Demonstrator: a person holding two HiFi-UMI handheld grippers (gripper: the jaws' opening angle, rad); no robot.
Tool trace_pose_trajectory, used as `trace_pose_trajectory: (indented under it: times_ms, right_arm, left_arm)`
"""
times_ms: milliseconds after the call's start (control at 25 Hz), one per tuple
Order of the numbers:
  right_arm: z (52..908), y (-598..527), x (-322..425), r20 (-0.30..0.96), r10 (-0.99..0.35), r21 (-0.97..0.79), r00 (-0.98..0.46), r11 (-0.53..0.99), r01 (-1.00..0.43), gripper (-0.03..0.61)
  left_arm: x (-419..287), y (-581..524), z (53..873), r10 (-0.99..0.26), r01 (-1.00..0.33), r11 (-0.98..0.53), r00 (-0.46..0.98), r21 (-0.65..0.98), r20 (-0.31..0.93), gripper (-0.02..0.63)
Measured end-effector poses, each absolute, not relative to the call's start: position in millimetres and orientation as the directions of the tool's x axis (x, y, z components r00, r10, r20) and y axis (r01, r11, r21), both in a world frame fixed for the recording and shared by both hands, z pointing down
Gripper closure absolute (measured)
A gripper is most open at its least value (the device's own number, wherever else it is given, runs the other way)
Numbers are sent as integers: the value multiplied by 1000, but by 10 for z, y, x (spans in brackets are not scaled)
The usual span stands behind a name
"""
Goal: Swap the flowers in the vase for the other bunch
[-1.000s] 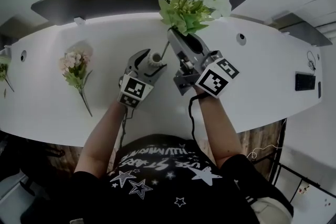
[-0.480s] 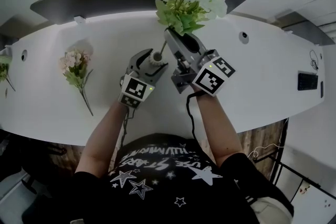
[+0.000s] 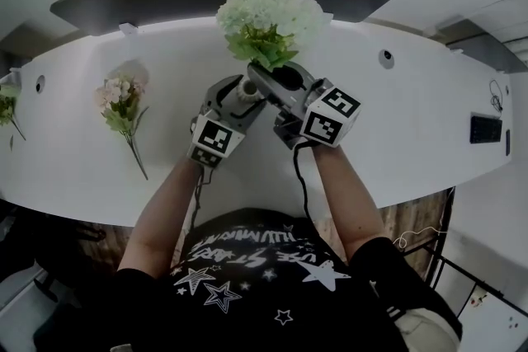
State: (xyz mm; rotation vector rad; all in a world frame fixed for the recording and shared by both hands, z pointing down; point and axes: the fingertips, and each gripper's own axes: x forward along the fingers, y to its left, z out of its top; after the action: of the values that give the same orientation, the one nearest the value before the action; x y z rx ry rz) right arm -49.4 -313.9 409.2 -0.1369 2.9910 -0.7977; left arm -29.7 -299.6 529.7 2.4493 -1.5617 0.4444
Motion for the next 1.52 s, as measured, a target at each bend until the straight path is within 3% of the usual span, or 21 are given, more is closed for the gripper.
trace_pose_trajectory:
  times_ms: [320,840,1000,1240,1520]
  right_arm:
    - [4463,-3023,-435,81,-56,-479,-995,873,-88,511]
    - [4603,-2913,-395,151,-107,-347,-983,925,-154,495]
    - [4599,-2887,-385,160,-129,-312,-979,934,-174,482]
    - [4691,-2842,-347,209,-141,-303,-968,931,-201,405]
    - [4753,-2804,-170,213,-188,-345,-959,903,-254,402]
  left_arm:
    - [-320,-2994,5316,-850,-910,-415,392,11,352,318]
    - [-325,-3006,5313,-851,-912,-409,390,23,352,318]
    - [-317,-3010,5303,-853,-911,-412,394,21,342,318]
    - [-332,-3003,5312,-853,-915,-403,384,21,353,318]
    - [-324,-3003,5317,-852,-915,-403,387,30,352,318]
